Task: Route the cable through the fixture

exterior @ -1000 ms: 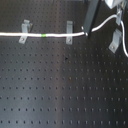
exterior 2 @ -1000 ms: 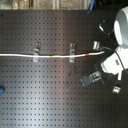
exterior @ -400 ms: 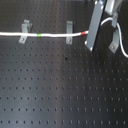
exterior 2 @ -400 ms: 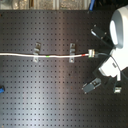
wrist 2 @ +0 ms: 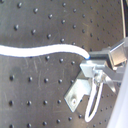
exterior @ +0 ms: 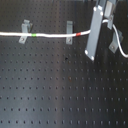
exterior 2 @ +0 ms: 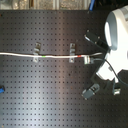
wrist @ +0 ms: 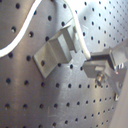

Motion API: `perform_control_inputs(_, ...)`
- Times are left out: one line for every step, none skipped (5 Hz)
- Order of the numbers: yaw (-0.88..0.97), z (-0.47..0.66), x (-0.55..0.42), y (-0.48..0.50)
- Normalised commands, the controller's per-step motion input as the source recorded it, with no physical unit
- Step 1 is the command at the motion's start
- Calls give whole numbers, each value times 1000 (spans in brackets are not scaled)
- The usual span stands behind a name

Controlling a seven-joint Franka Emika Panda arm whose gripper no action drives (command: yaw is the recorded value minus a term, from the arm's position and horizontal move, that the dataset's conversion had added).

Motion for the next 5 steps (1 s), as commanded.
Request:
perform_control_inputs(0, -210, 135, -85)
perform_control_inputs(14, -239, 135, 12)
perform_control_inputs(0, -52, 127, -89)
perform_control_inputs(-194, 31, 62, -164)
perform_control_inputs(-357, 0, -59, -210)
